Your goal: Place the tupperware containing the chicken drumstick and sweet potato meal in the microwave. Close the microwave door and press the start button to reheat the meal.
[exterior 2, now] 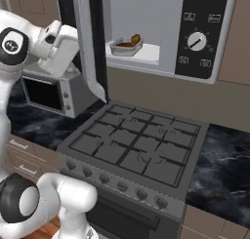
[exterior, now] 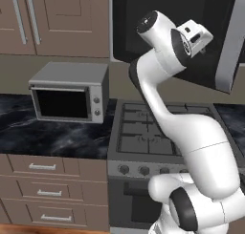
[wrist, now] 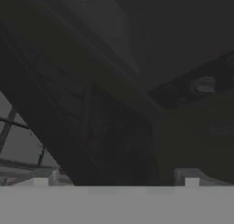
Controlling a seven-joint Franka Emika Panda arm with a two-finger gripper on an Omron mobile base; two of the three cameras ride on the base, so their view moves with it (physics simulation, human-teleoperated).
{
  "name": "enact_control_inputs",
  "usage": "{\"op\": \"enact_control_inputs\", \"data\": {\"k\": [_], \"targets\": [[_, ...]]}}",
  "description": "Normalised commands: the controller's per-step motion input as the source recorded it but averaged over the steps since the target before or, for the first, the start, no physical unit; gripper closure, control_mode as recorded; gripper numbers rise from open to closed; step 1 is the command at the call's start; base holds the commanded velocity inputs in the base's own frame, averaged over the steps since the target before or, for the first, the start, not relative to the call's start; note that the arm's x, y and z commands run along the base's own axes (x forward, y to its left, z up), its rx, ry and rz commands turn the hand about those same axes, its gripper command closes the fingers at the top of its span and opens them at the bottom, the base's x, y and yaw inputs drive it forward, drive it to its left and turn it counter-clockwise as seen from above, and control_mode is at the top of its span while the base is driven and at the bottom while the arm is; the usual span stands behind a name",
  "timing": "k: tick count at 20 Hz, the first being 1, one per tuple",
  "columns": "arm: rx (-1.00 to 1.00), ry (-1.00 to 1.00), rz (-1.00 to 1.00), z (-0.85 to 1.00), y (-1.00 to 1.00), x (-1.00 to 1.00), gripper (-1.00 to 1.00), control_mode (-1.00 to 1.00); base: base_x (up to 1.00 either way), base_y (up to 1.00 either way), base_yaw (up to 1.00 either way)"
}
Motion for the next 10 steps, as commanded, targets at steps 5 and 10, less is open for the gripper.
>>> {"op": "enact_control_inputs", "data": {"k": [5,10], "targets": [[0.00,-0.34,0.35,0.00,-0.15,0.82,-1.00,-1.00,0.00,0.00,0.00],[0.00,-0.25,0.40,0.00,0.00,0.94,-1.00,-1.00,0.00,0.00,0.00]]}}
